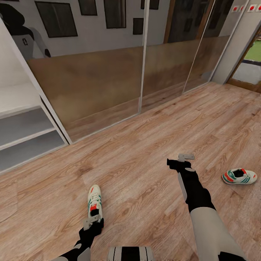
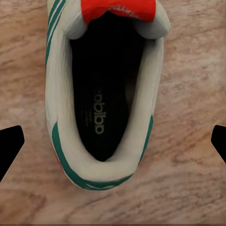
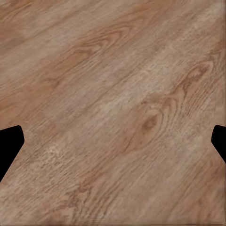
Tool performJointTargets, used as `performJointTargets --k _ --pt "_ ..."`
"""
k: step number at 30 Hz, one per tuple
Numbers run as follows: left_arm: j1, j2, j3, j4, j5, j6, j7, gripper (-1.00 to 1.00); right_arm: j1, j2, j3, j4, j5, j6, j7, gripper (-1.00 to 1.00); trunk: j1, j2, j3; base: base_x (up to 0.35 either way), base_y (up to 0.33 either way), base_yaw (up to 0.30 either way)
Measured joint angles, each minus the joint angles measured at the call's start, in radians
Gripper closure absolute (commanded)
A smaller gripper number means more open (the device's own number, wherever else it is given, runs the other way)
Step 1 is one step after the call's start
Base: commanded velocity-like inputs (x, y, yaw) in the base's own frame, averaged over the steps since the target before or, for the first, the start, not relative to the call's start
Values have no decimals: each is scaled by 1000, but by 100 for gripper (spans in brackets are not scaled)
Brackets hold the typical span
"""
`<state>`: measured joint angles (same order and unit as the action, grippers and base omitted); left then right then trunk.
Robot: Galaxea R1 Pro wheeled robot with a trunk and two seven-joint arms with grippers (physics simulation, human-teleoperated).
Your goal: Pick up the two gym shoes and the two sandals from the corridor floor and place them onto the hallstand (shoe rack) in the corridor, making sure they are on the rack and not on the floor. Arrange them so the two gym shoes are next to each other and the two sandals are next to each other.
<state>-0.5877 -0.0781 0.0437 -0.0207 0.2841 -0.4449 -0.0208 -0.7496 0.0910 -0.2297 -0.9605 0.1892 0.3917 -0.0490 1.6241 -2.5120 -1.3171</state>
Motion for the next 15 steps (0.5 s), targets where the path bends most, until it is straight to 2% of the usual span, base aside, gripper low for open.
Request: performJointTargets --k 9,15 --pt "-1 0 0 0 0 0 0 -100 0 0 0 0 0 0 0 -100 1 -1 -15 0 0 -45" --pt "0 0 0 0 0 0 0 -100 0 0 0 0 0 0 0 -100 4 -2 -40 0 0 -10"
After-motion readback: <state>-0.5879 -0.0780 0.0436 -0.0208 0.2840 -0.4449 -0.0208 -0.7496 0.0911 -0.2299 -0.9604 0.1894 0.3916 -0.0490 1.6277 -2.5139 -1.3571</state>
